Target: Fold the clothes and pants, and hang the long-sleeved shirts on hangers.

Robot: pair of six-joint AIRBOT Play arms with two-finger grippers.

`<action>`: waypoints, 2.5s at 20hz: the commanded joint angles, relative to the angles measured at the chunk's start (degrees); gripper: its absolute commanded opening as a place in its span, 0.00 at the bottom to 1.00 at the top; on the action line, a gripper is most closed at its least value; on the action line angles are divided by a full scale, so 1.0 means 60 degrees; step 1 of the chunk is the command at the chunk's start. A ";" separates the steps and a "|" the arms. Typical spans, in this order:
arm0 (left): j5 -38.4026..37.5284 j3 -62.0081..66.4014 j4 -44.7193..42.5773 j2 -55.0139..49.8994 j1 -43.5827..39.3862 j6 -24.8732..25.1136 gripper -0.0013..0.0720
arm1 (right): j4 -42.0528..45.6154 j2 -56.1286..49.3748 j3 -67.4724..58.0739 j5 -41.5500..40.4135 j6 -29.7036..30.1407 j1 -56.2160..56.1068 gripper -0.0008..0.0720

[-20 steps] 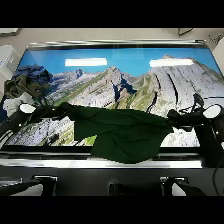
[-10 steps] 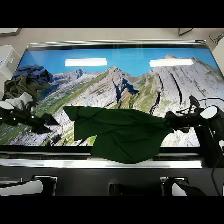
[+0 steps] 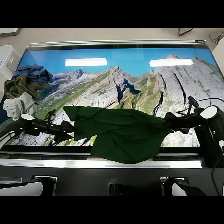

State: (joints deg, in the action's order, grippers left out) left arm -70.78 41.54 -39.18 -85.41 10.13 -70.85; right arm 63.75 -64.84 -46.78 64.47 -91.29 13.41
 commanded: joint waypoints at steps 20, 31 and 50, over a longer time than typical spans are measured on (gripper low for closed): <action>0.3650 1.1865 0.0637 0.6091 0.1392 0.0055 0.05 | 0.1096 0.2455 -1.1730 -0.1446 0.1902 -0.0004 0.07; 0.3920 1.1726 0.0175 0.6390 0.1392 0.0058 0.05 | 0.1752 0.3104 -1.1726 -0.2648 0.1898 -0.0004 0.07; 0.4867 0.4295 0.0820 -0.1122 -0.0572 -0.0696 0.05 | -0.2029 -0.6881 -0.8477 0.1501 -0.1610 -0.0259 0.07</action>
State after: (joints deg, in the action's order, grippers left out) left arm -41.60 67.99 -37.23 -87.64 7.44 -74.22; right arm 55.79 -101.86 -98.08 72.73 -99.22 12.64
